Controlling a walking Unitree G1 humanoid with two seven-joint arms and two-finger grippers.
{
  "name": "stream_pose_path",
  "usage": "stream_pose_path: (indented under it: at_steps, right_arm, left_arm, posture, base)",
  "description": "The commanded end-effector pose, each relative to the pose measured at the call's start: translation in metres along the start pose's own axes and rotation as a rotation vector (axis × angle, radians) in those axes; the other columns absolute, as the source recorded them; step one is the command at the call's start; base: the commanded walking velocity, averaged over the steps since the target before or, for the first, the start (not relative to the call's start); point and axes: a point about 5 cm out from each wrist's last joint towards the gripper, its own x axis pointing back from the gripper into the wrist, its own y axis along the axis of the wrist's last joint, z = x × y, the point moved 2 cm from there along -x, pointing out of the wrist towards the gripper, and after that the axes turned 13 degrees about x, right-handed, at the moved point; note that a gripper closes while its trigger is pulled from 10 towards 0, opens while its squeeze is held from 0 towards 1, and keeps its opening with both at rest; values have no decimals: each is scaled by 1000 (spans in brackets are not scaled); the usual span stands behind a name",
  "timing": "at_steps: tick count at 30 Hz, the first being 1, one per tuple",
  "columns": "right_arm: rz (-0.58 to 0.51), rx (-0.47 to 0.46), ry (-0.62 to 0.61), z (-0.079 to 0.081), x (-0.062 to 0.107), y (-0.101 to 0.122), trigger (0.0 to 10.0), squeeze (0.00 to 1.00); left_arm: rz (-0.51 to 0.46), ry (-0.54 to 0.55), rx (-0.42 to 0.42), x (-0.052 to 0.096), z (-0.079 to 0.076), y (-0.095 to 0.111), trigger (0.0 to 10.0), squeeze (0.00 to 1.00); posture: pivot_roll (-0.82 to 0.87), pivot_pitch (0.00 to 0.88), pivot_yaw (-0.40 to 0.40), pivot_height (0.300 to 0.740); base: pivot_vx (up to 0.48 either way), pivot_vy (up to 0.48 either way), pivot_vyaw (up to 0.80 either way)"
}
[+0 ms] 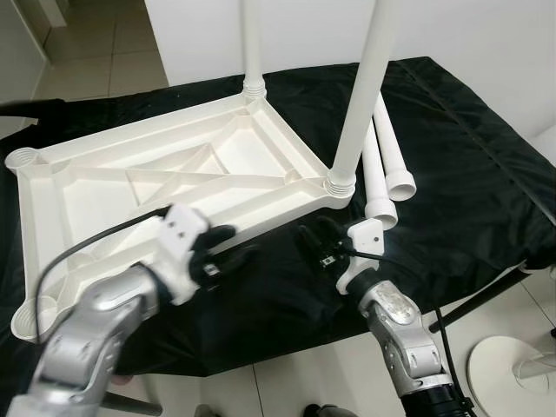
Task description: Building children table
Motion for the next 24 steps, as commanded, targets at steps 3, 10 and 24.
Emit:
stream_pose_path:
  at_steps: [3, 10, 24]
  right_arm:
    - [4, -9, -18, -4, -1, -1, 10000, 0]
    - [2, 0, -37, -11, -3, -1, 10000, 0]
    - [64, -16, -171, -31, -13, -6, 10000, 0]
  left_arm:
    - [123, -137, -7, 19, -2, -10, 10000, 0]
    - [102, 117, -52, 41, 53, 3, 10000, 0]
    - [-18, 663, -147, 59, 130, 13, 10000, 0]
  posture:
    - [-11, 101, 9, 740]
    - [-10, 104, 8, 740]
    - [-11, 128, 10, 740]
  base:
    - [0, 0, 0]
    - [0, 0, 0]
    - [0, 0, 0]
